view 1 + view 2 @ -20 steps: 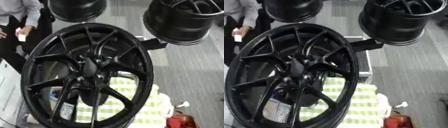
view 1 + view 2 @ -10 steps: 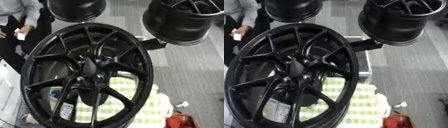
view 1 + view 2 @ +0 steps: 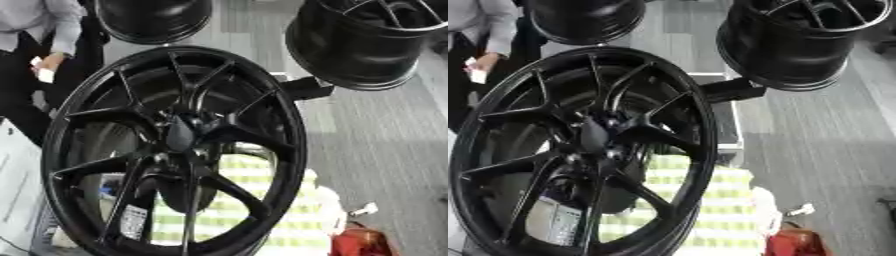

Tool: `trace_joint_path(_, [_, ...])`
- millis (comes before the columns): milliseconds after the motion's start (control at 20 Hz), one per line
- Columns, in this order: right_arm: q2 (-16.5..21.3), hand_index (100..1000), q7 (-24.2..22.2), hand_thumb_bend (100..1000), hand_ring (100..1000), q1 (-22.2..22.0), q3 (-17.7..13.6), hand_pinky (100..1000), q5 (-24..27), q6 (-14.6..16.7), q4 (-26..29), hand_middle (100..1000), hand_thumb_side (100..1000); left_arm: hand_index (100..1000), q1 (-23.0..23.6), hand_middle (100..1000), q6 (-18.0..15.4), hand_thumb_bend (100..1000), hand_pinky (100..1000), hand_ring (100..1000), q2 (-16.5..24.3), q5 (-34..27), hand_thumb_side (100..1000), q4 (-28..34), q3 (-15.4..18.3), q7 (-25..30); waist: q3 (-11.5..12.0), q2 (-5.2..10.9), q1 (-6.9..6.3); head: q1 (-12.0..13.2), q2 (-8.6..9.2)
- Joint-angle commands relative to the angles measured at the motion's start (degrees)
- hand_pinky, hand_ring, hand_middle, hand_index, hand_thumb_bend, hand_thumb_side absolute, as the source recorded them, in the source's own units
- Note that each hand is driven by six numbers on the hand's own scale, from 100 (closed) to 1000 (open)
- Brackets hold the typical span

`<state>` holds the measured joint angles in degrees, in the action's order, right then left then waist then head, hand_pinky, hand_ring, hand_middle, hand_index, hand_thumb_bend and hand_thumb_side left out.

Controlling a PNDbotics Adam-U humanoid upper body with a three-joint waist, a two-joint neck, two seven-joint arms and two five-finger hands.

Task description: Pull the pin out of the wheel hub.

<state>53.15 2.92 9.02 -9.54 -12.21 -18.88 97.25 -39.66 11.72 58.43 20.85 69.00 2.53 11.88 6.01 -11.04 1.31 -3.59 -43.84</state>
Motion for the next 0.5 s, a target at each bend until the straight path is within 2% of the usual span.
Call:
trace_joint_path(50, [1.6,744,0.9,100,803,0.4,-1.1,855,0.4,0.3,2.0,697,657,760,1.7,727,-2.2,210,749,735,1.0,-11.8,572,12.5,2.9,-15.1,0.1,0.61,-0.02,-0.4,-0.27])
trace_joint_path(150, [1.5,746,1.9,100,804,0.6,-1.0,851,0.8,0.5,3.3,699,646,756,4.7,719,-3.8,216,741,727,-0.3,-19.9,576,21.3,3.2,-26.2,0.1,0.49,0.12,-0.5,-0.27])
trace_joint_path(250, [1.4,749,3.3,100,805,0.7,-0.9,847,1.4,0.9,5.1,703,628,767,7.9,723,-6.0,251,741,732,-2.8,-27.0,596,30.5,3.3,-34.9,0.0,0.36,0.29,-0.4,-0.22])
trace_joint_path(400, [1.1,755,6.9,100,806,0.6,-0.8,841,2.6,1.7,8.9,709,597,766,13.0,718,-8.2,270,738,727,-7.8,-34.4,608,42.1,3.7,-43.4,-0.2,0.09,0.50,-0.1,0.20])
trace_joint_path(500, [0.8,759,10.0,100,807,0.3,-0.7,835,3.4,1.9,11.8,714,609,766,15.7,718,-10.5,280,740,729,-10.6,-36.2,617,44.8,3.9,-45.6,-0.3,-0.10,0.62,-0.1,0.48])
